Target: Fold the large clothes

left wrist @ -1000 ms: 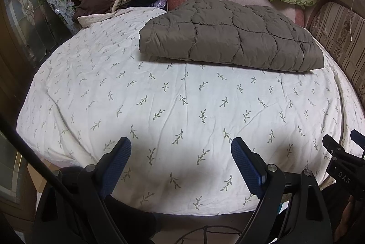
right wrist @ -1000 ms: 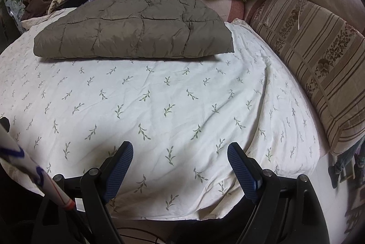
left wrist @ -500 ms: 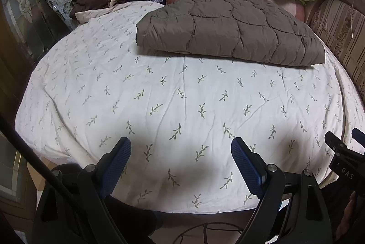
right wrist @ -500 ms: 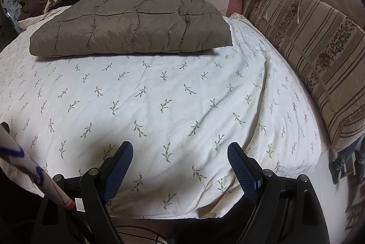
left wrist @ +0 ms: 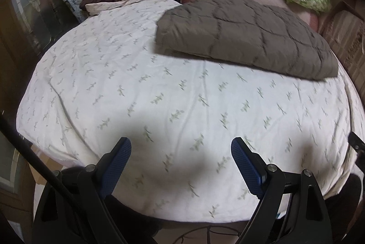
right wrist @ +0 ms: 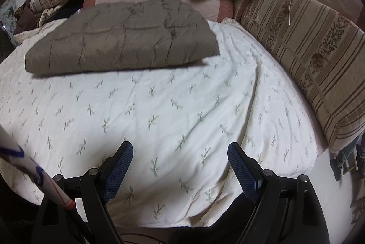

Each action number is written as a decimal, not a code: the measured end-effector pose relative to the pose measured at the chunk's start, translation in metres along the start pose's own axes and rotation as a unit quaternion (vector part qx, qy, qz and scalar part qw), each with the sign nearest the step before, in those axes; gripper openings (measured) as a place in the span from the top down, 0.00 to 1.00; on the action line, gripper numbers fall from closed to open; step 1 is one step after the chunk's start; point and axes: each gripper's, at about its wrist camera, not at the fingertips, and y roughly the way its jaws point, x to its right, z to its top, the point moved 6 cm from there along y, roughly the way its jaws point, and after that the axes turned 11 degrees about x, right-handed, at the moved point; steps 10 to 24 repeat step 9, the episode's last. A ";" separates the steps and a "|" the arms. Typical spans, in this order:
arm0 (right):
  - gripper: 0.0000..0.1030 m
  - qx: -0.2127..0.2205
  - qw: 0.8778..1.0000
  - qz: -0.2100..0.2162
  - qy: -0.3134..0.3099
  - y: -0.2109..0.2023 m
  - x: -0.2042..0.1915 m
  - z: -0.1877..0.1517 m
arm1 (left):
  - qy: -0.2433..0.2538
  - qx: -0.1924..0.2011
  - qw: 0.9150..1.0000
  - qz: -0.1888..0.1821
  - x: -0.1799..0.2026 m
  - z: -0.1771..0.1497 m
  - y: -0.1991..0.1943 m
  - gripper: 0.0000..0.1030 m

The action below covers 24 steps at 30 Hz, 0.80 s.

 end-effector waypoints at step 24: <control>0.13 0.030 0.999 0.010 -0.002 -0.001 -0.003 0.036 | -0.023 0.021 0.999 0.007 -0.024 0.028 0.005 0.14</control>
